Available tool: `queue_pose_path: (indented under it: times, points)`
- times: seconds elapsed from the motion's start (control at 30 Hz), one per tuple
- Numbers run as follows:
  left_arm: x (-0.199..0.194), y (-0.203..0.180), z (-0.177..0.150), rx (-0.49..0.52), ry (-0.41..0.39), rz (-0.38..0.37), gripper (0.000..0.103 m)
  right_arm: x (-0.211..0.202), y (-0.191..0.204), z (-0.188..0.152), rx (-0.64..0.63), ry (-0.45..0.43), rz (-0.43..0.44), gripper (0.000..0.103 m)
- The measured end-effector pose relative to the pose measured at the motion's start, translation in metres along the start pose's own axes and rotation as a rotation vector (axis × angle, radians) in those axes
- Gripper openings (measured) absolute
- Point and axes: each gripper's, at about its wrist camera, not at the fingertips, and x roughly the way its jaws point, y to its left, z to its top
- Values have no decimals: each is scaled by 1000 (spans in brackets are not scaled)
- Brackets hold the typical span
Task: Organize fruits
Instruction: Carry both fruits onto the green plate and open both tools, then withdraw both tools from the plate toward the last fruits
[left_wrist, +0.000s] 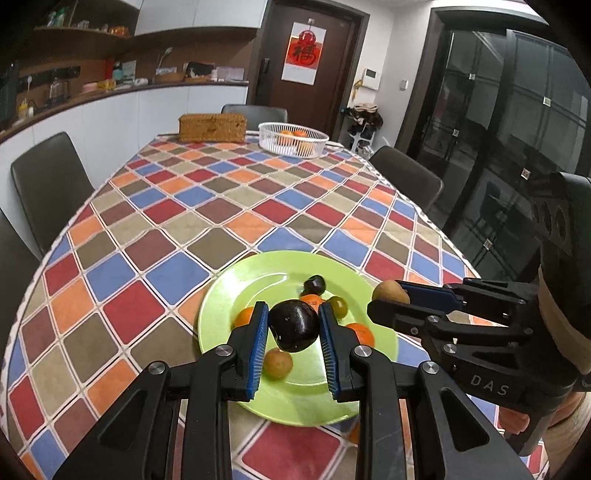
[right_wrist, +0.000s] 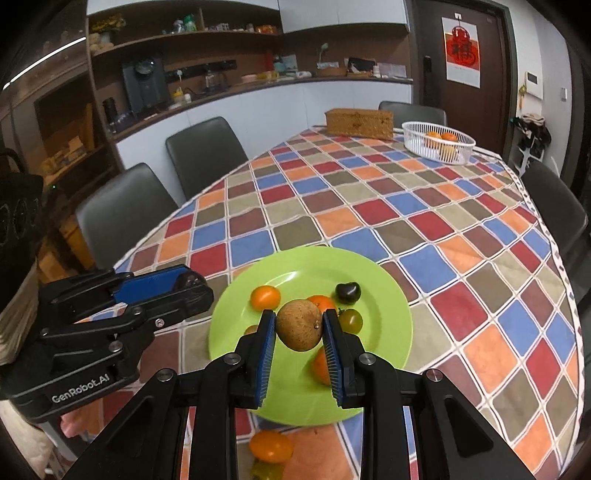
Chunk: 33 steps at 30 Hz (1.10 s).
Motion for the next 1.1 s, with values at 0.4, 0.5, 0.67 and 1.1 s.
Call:
queue_pose_path:
  times: [0.4,0.5,0.67,1.1]
  points:
    - [45,13,-3,-26,84,-25,27,38,-13,-3,16,77,-8,27]
    - [51,15,-4,-28,98,-24,27,43,-15,-3,21,86,-9,27]
    - [51,14,-3,-18,97,-9,36,45,-18,-3,29,84,-3,27]
    - [2,-1,-3,34,27,58,39,5,-5,-8,2,20,-47,28]
